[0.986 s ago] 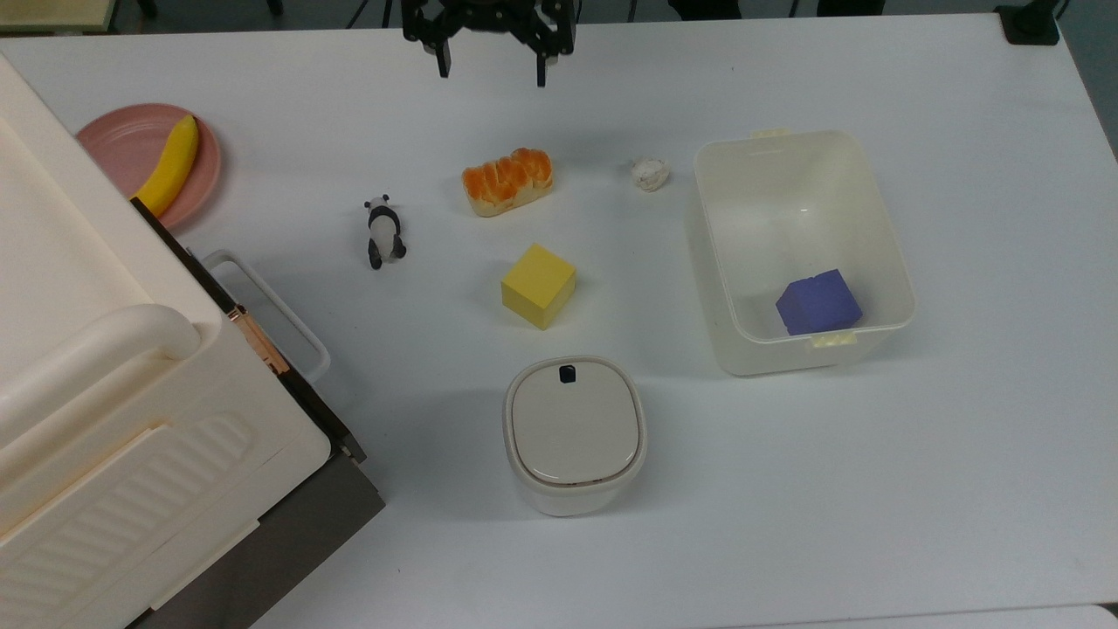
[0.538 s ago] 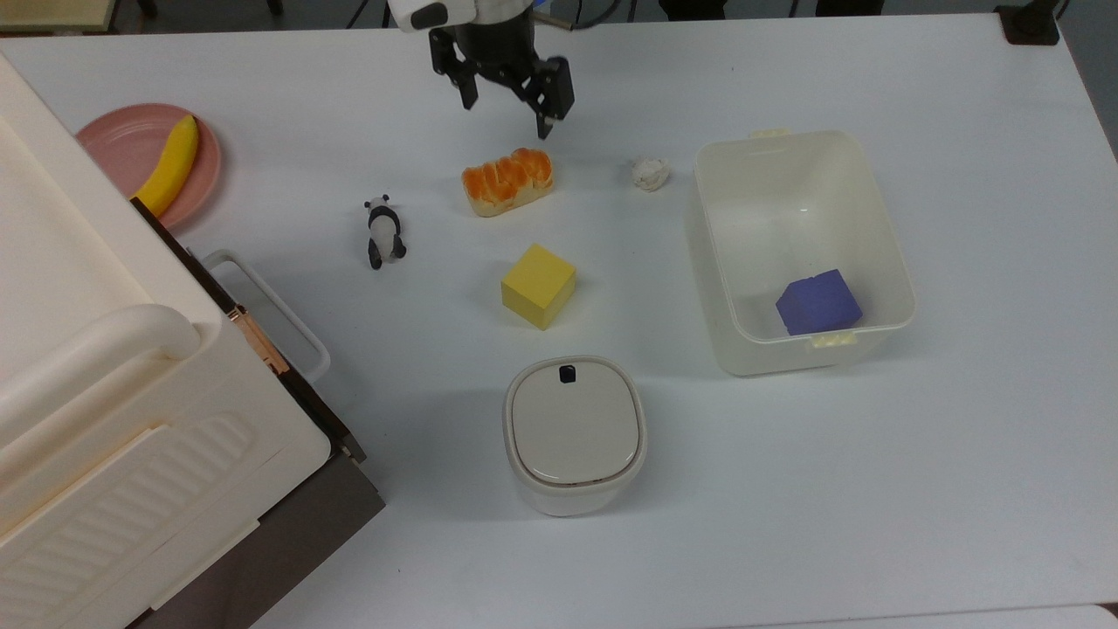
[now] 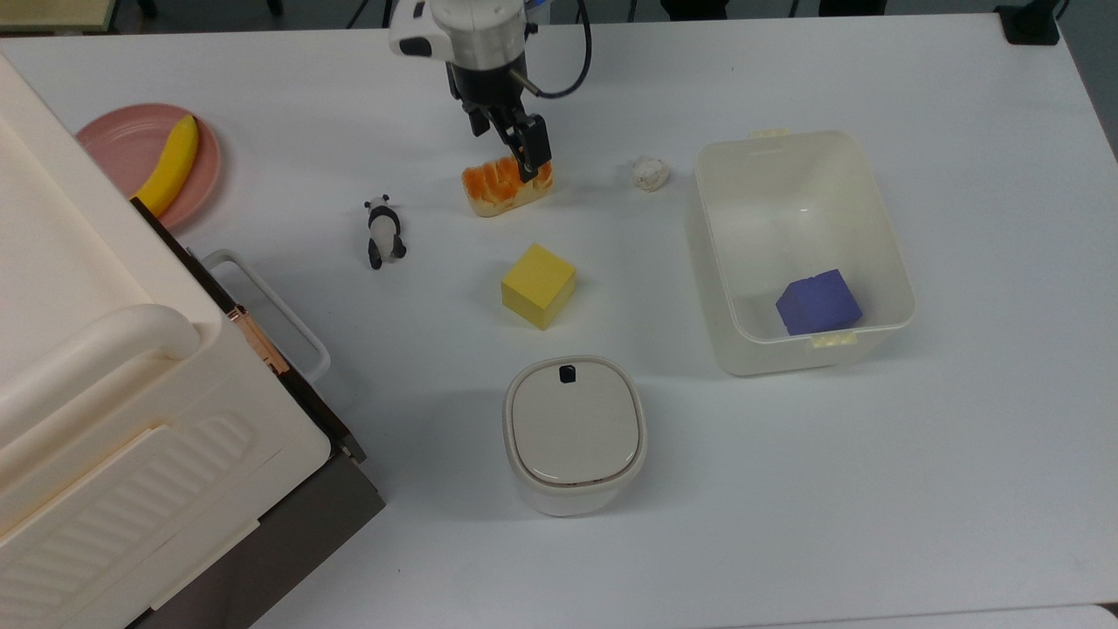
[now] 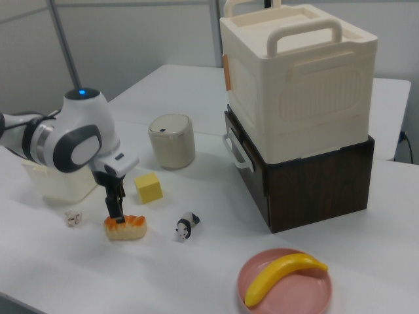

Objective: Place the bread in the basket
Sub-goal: 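Close the gripper on the orange bread roll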

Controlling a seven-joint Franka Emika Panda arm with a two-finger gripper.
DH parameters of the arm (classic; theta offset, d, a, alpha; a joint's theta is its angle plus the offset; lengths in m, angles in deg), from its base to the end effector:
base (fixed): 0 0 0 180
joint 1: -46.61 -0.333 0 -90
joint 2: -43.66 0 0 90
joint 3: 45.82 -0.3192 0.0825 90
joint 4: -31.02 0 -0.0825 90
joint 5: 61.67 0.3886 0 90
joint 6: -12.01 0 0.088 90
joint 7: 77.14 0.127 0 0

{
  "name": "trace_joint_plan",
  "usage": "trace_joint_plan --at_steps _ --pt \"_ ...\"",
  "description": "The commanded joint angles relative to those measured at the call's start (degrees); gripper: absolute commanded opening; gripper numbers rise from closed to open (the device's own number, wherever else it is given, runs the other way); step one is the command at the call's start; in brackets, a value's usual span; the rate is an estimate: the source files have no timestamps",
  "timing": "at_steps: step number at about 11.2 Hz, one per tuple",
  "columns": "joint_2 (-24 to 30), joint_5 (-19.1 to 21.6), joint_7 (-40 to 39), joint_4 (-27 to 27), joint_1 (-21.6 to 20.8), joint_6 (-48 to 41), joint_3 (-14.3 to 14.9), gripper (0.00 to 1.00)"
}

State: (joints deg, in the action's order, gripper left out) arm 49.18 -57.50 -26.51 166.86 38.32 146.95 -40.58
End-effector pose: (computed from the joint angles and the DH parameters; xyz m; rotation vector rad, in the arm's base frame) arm 0.4983 0.0286 0.3505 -2.7589 1.2984 -0.0659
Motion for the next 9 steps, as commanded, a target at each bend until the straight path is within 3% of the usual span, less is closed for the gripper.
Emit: trace_joint_plan --at_steps 1,3,4,5,6,7,9 --pt "-3.6 -0.7 1.1 1.8 -1.8 2.8 1.4 1.0" --pt "-6.5 -1.9 1.1 1.4 -2.0 4.9 1.4 0.99" --pt "-6.7 -2.0 1.1 1.3 -1.9 5.3 1.4 0.69" --pt "-6.8 -2.5 0.8 1.2 -1.9 6.9 1.4 0.46" --pt "-6.8 -4.4 -2.1 1.0 -2.0 8.2 1.4 0.0" --pt "-6.8 -4.7 -5.9 0.8 -2.1 8.2 1.4 0.0" --pt "-6.7 -4.7 -6.2 -0.3 -2.5 8.1 1.4 0.0"
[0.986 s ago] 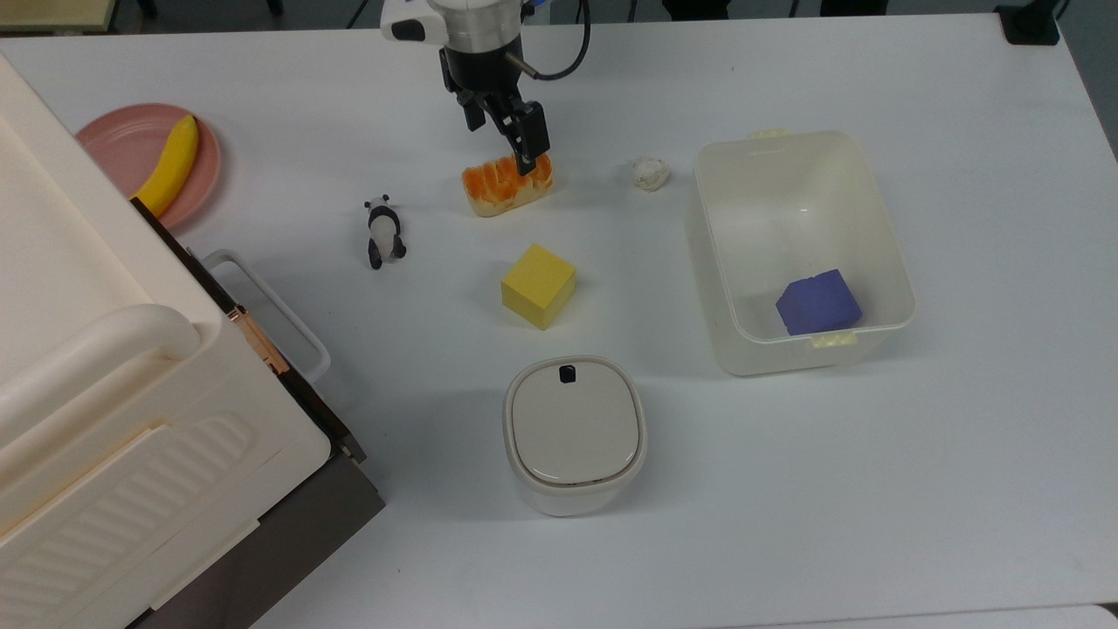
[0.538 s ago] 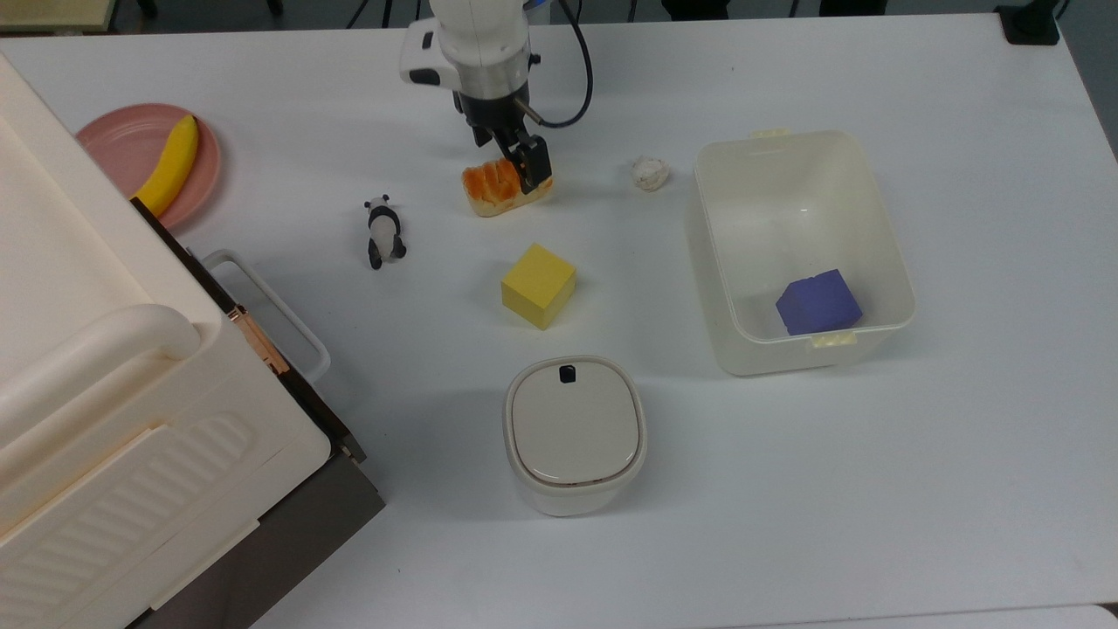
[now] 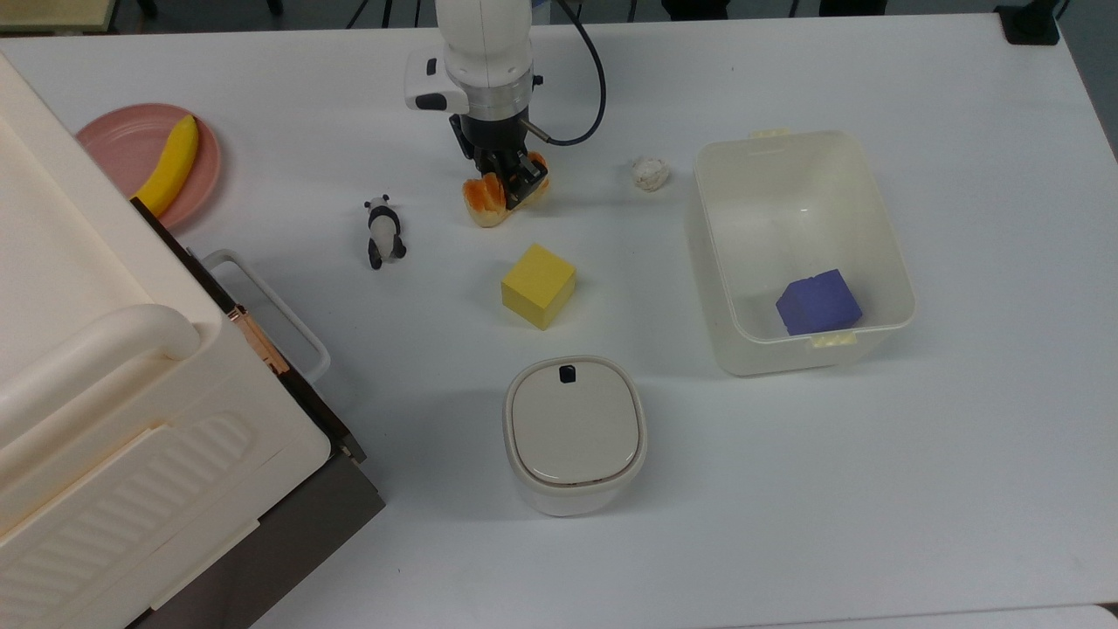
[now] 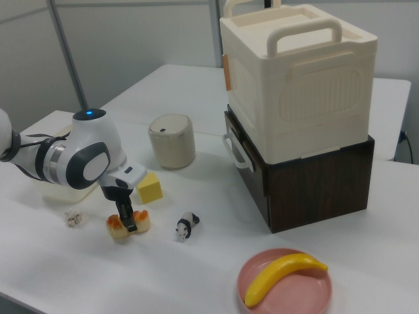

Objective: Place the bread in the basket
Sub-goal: 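Close the gripper on the orange bread roll, then lift the bread roll and carry it over the white basket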

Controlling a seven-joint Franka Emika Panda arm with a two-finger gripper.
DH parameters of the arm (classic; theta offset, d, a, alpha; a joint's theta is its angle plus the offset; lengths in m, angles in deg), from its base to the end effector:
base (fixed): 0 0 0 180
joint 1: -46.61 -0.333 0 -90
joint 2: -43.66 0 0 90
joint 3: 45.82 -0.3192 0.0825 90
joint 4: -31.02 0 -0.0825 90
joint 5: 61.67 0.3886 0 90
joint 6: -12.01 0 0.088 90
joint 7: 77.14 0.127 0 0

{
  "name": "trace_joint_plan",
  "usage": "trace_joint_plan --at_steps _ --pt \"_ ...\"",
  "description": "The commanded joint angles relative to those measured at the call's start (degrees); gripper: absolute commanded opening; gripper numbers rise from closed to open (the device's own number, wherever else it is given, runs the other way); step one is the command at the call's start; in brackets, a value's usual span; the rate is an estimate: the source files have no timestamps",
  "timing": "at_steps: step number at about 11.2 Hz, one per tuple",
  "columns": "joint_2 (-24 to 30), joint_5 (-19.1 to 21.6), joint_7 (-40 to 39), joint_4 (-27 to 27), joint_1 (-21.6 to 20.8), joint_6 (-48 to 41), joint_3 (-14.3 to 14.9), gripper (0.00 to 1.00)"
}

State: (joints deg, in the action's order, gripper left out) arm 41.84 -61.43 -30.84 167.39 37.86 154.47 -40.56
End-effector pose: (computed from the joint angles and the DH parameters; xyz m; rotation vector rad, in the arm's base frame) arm 0.5094 0.0310 0.2947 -2.8924 1.1389 -0.1055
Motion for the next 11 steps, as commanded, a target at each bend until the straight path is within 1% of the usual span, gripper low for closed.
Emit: trace_joint_plan --at_steps 1,2,3,6,8,10,11 --pt "1.3 -0.8 -1.9 -1.8 -2.1 0.4 1.4 0.0" --pt "1.5 -0.7 -2.0 -3.7 -2.4 0.0 1.3 0.0" --pt "1.8 -0.7 -2.0 -5.8 -3.5 0.0 1.3 0.0" --pt "1.3 -0.5 -0.6 -13.5 -5.9 -2.1 0.8 0.0" --pt "1.2 -0.5 -0.9 -17.9 -6.4 -3.8 -0.9 0.0" --pt "0.0 -0.6 -1.9 -23.0 -7.2 -4.3 -1.4 0.0" --pt "-0.5 -0.5 -2.3 -25.6 -7.8 -5.3 -2.3 0.0"
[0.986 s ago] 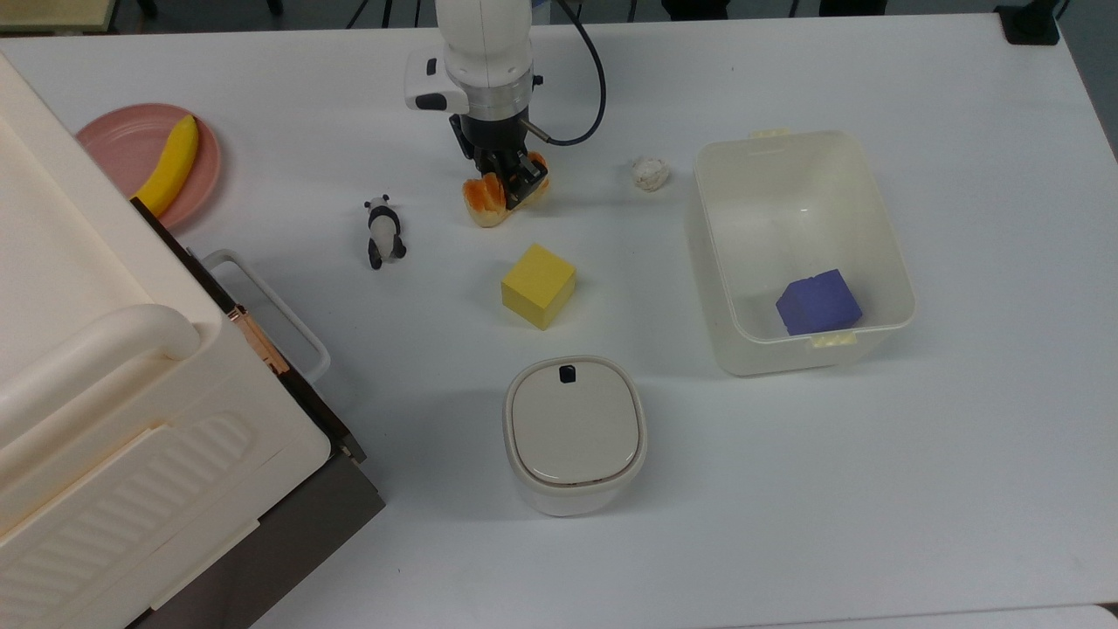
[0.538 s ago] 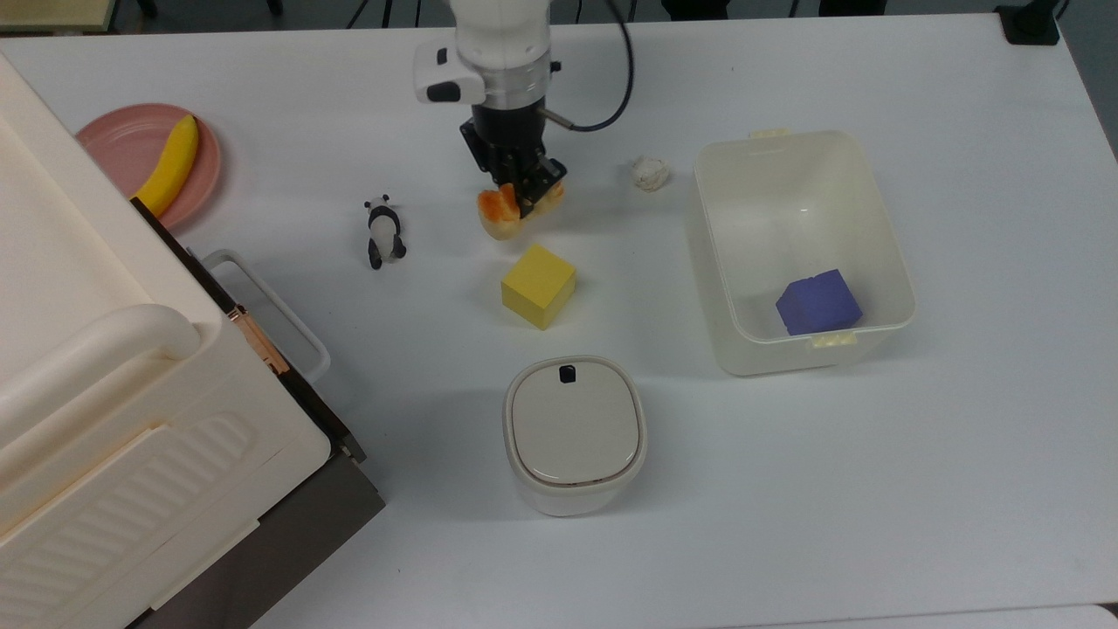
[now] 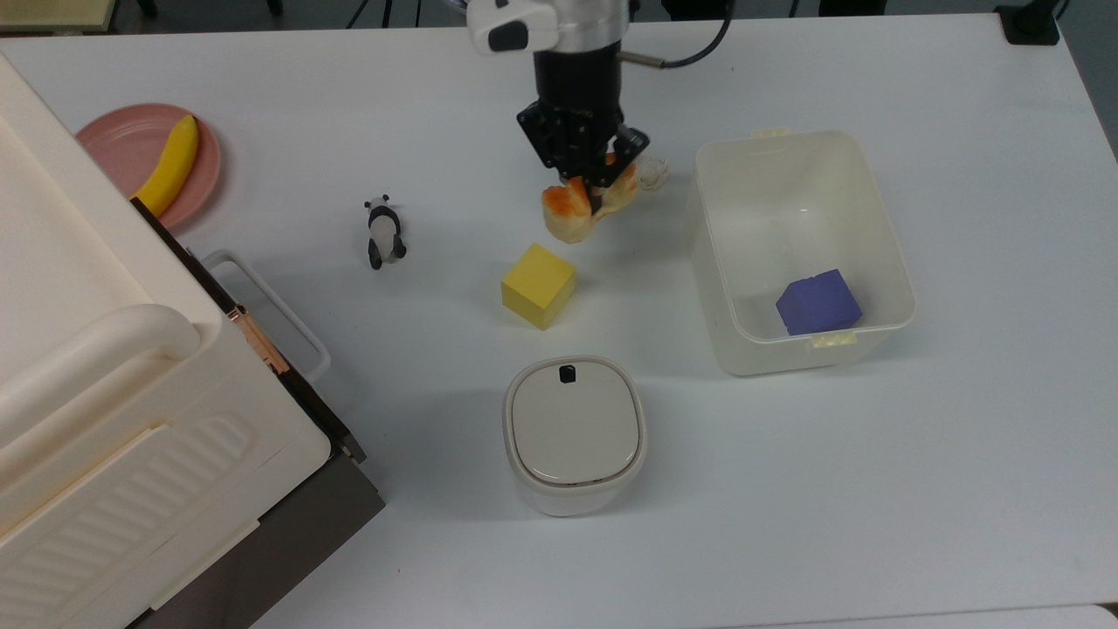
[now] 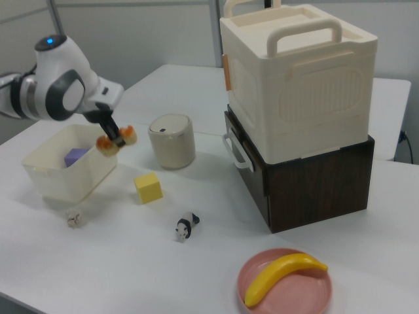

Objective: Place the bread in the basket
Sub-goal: 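Lift the bread roll and carry it over the white basket, then lower the bread roll into the basket and open the gripper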

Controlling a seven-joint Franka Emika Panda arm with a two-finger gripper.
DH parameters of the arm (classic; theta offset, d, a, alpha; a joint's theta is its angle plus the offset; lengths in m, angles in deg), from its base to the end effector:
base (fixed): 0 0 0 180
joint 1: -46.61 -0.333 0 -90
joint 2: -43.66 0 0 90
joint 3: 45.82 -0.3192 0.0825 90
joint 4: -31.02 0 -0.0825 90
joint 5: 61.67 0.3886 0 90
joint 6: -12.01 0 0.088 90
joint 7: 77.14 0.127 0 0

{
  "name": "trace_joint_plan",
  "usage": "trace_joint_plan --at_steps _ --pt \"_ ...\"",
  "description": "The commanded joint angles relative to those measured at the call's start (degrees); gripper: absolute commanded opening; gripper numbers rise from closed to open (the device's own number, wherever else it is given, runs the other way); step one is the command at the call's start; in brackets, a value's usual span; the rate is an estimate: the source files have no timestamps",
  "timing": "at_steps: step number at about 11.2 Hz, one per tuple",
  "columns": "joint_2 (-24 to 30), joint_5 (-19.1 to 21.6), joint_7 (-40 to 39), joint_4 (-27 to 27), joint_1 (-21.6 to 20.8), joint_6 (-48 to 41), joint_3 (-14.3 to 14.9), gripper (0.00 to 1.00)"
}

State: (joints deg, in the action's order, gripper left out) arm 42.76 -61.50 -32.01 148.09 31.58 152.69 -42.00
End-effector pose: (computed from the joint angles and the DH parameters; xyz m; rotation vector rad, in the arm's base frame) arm 0.5881 0.1167 0.4583 -2.7819 0.8510 -0.5142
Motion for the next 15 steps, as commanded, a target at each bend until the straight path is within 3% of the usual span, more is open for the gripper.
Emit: trace_joint_plan --at_steps 1,4,7,9,10,11,12,15 --pt "-2.5 -0.4 -1.3 -8.6 -2.2 -3.7 -2.8 0.0" --pt "-6.1 -0.5 -2.2 -11.7 -4.7 -3.7 -8.5 0.0" --pt "-11.1 -1.1 -2.2 -13.3 -9.8 -3.7 -9.1 0.0" --pt "-12.5 -1.1 -2.2 -13.3 -10.6 -3.7 -9.1 0.0" --pt "-12.6 -1.1 -1.8 -13.3 -10.5 -3.7 -9.1 0.15" --pt "-12.4 -1.1 -1.3 -13.3 -10.3 -3.8 -9.1 0.79" --pt "-12.1 -1.3 -1.4 -13.3 -10.1 -3.9 -9.1 1.0" --pt "-11.4 -1.2 -1.4 -13.3 -9.6 -4.0 -9.0 1.0"
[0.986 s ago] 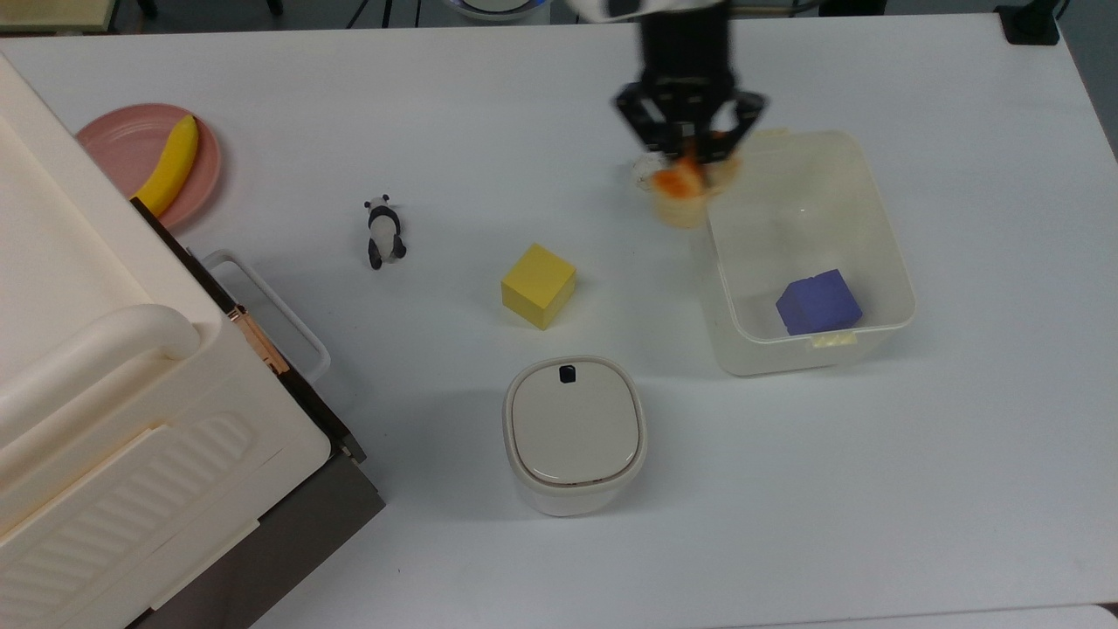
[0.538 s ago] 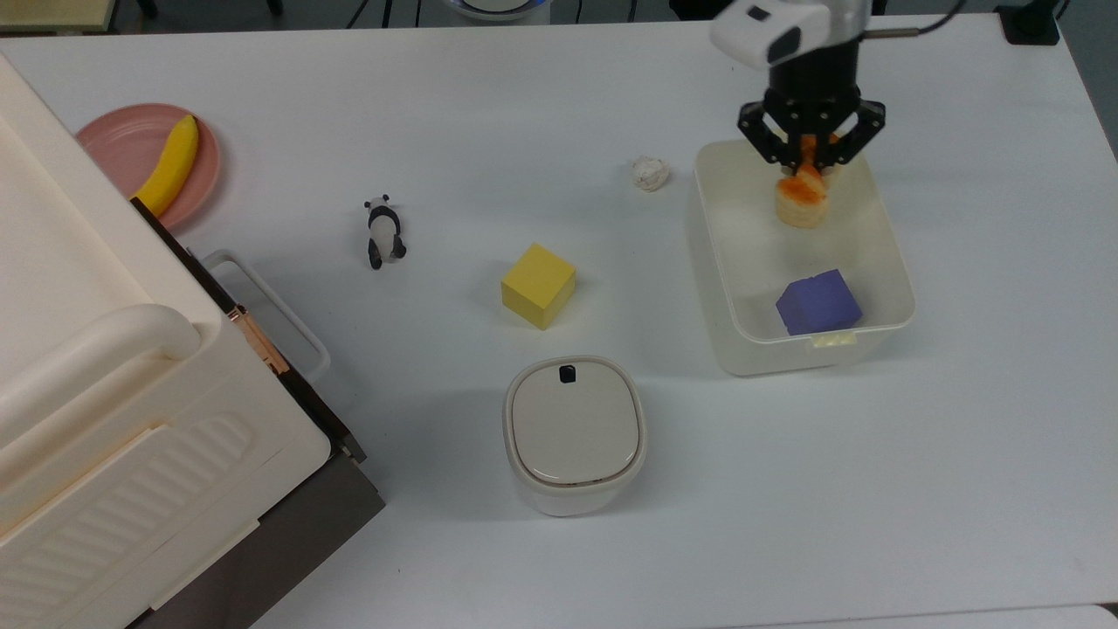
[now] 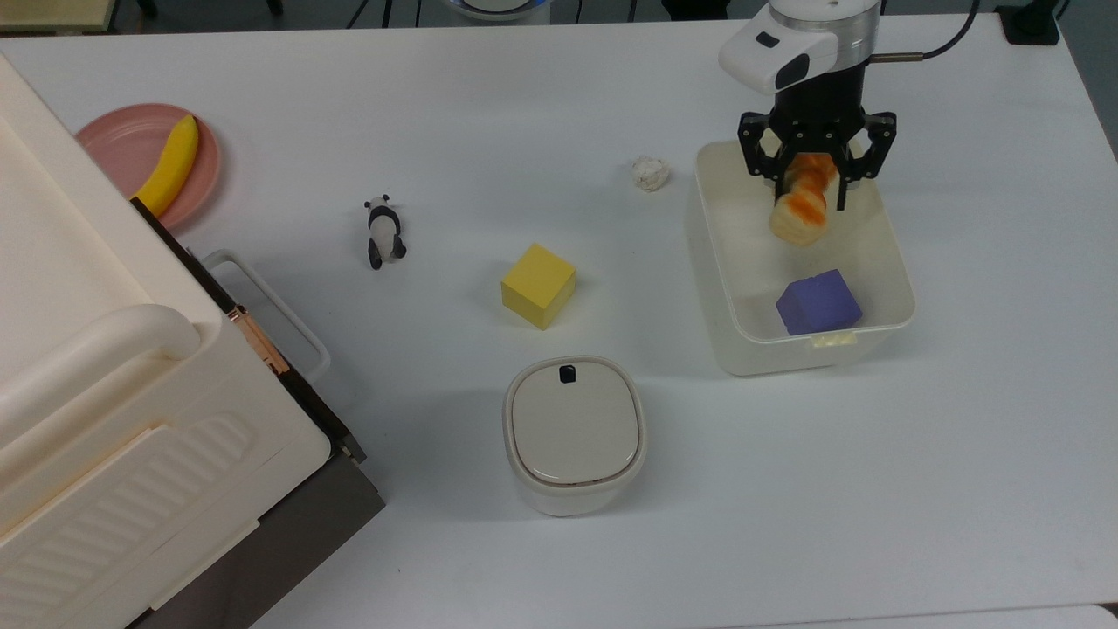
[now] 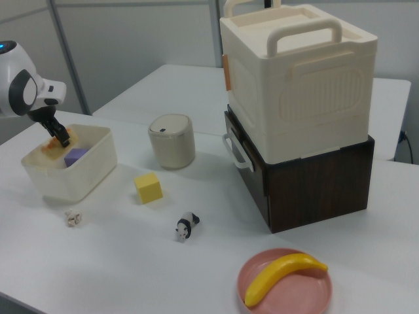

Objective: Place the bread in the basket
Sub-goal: 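Lower the bread roll into the basket and open the gripper, then raise the open gripper away from the basket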

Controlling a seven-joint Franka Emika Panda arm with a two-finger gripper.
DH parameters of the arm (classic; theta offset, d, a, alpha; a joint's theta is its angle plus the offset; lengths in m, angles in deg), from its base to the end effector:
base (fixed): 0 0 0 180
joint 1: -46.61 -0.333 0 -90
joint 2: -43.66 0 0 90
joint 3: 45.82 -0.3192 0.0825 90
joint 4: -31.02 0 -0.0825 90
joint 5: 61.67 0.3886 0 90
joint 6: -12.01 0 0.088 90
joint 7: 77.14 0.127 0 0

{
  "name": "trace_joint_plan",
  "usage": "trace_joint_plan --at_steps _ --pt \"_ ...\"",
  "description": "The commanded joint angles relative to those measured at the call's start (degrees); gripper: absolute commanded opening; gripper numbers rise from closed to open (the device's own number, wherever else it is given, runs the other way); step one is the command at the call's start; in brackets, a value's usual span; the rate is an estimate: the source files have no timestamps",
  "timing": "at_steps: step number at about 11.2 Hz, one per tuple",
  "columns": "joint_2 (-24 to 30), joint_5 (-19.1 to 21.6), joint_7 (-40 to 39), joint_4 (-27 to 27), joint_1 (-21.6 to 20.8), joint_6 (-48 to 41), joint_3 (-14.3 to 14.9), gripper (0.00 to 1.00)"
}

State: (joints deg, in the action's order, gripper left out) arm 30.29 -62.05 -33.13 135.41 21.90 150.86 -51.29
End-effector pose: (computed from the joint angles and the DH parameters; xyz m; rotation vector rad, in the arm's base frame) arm 0.5761 0.3304 0.4303 -2.8559 0.3500 -0.4144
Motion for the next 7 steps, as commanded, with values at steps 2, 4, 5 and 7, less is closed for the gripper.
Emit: trace_joint_plan --at_steps 2,4,5,7 --pt "1.9 -0.7 -0.3 -0.6 0.1 -3.6 0.3 1.0" --pt "3.2 -0.7 -1.2 -0.6 0.9 -5.8 0.4 1.0" --pt "4.8 -0.7 -6.2 -0.5 1.9 -9.9 0.4 1.0" --pt "9.2 0.0 -15.8 -0.6 4.6 -19.6 0.9 1.0"
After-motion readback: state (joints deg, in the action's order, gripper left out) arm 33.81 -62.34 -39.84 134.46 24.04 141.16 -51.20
